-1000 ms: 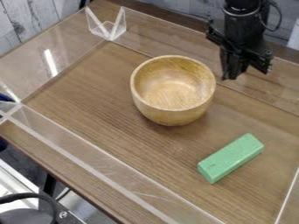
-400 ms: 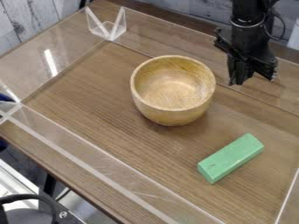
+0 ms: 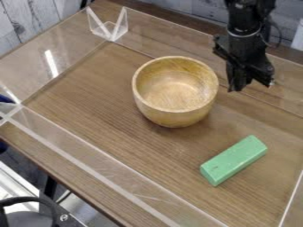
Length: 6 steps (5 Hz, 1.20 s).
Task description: Remove the green block from inside the brown bowl and put it on the table
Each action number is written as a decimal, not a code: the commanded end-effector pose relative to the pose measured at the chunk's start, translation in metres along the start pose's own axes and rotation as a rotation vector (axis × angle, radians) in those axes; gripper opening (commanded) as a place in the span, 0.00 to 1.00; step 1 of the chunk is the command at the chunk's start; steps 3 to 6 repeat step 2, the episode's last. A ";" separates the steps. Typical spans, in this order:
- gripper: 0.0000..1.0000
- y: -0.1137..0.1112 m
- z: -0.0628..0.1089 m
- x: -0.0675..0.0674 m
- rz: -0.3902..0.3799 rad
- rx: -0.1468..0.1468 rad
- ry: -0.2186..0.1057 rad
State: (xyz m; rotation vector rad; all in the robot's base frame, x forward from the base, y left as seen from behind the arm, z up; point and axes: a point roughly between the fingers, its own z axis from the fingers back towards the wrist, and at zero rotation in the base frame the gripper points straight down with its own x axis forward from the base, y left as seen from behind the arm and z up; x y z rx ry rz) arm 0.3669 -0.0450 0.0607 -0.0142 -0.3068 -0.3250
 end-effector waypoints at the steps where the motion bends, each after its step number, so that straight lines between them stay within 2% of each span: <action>1: 0.00 0.004 0.008 0.010 -0.003 0.011 -0.063; 2: 0.00 0.001 0.003 0.009 -0.012 0.010 -0.082; 6: 0.00 0.001 0.003 0.009 -0.012 0.010 -0.082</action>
